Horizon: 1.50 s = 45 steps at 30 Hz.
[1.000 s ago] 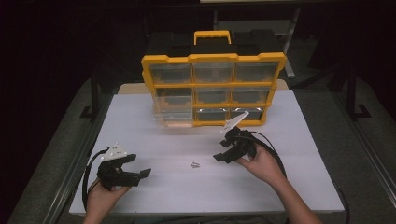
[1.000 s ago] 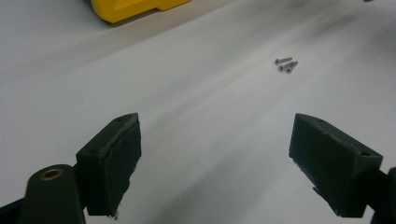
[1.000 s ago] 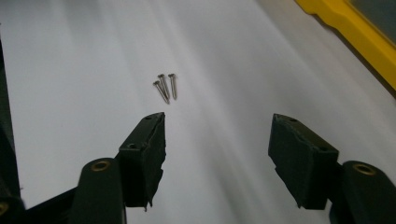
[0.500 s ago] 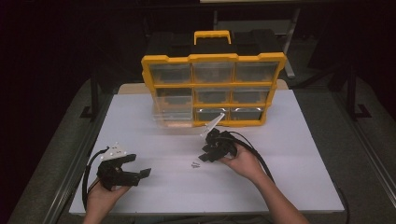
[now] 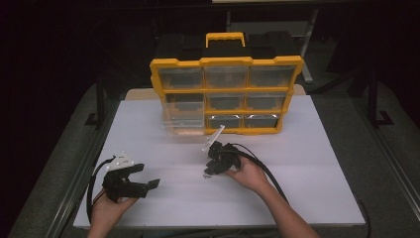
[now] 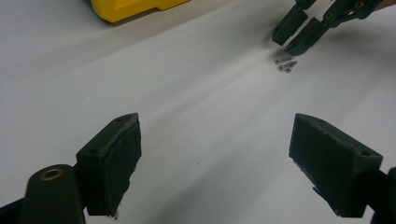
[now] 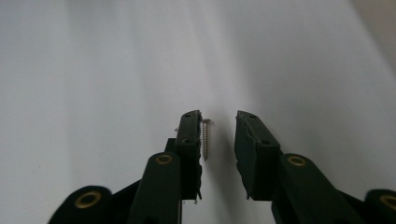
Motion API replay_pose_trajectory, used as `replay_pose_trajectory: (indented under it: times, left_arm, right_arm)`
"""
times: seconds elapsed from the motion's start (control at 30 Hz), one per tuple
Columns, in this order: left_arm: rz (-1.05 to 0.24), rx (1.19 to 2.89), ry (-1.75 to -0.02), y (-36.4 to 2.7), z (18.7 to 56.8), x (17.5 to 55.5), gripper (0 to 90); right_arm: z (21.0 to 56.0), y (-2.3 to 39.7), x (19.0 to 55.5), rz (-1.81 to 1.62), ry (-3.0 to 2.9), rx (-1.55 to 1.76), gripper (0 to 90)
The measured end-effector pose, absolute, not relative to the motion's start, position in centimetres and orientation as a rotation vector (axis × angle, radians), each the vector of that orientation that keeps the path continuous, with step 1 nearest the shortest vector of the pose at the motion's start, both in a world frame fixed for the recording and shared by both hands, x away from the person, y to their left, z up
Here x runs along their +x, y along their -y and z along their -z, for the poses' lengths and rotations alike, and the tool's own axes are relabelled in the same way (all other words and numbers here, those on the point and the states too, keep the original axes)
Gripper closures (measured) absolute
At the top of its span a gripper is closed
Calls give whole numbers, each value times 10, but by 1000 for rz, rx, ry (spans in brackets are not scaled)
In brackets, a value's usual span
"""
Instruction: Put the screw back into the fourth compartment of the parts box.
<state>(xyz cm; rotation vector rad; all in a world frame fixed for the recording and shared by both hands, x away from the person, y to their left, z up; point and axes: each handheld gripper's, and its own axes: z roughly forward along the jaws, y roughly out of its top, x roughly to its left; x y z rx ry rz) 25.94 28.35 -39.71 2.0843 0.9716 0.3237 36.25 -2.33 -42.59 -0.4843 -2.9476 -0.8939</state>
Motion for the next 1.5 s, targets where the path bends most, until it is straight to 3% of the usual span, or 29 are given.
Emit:
replay_pose_trajectory:
  times: [0.67, 1.5]
  left_arm:
    - [-323, 2096, -968, -286, 396, 259, 165]
    - [-313, 2086, -976, -284, 398, 260, 165]
  right_arm:
    - [432, 15, 359, 853, 3030, -409, 862]
    - [415, 41, 366, 890, 2964, -468, 864]
